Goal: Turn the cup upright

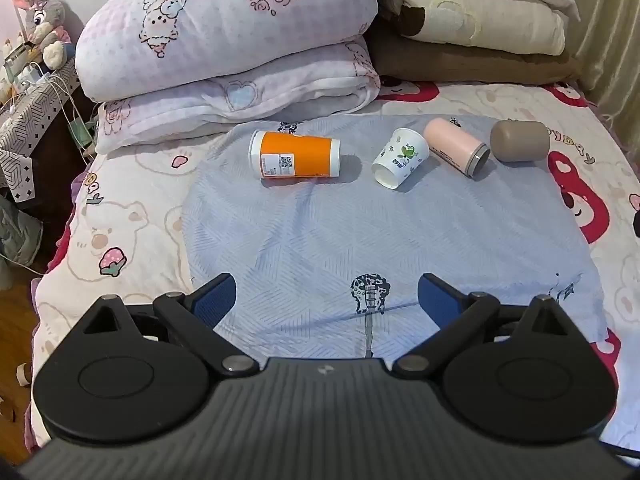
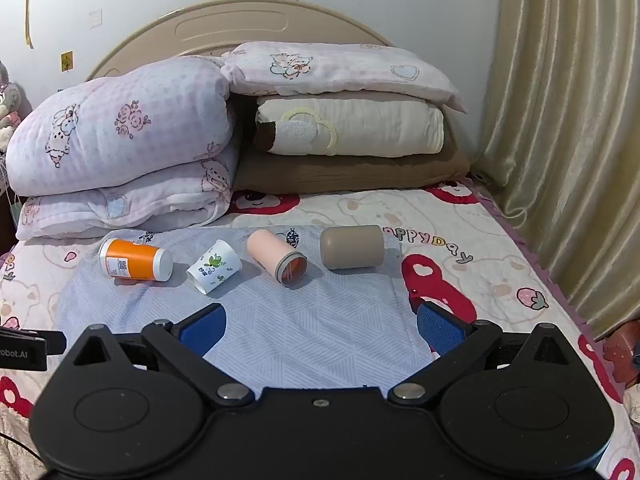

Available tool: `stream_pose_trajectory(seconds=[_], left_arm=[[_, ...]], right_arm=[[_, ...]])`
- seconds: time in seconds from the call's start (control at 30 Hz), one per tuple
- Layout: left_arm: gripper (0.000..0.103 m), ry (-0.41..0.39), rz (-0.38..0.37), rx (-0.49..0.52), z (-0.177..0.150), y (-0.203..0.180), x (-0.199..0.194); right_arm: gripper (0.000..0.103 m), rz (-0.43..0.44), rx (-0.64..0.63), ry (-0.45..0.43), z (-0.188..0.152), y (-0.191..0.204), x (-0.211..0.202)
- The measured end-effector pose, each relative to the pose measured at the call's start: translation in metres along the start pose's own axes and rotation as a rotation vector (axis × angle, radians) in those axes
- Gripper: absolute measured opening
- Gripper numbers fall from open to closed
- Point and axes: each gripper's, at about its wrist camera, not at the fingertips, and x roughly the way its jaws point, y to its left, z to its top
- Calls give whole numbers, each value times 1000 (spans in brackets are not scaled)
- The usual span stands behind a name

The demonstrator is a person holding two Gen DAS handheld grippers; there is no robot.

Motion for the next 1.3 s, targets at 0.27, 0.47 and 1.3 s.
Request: stream_pose_trajectory(seconds=[0.27, 0.47, 1.3], left_arm=[[99, -1, -10, -3, -1, -4, 3], [99, 6, -22, -8, 1, -7, 8], [99, 2, -27, -16, -2, -4, 6]], right_arm=[[103, -8, -2, -1, 0, 0, 1], [103, -9, -4, -1, 0, -2, 1], [103, -8, -14, -1, -1, -2, 1]])
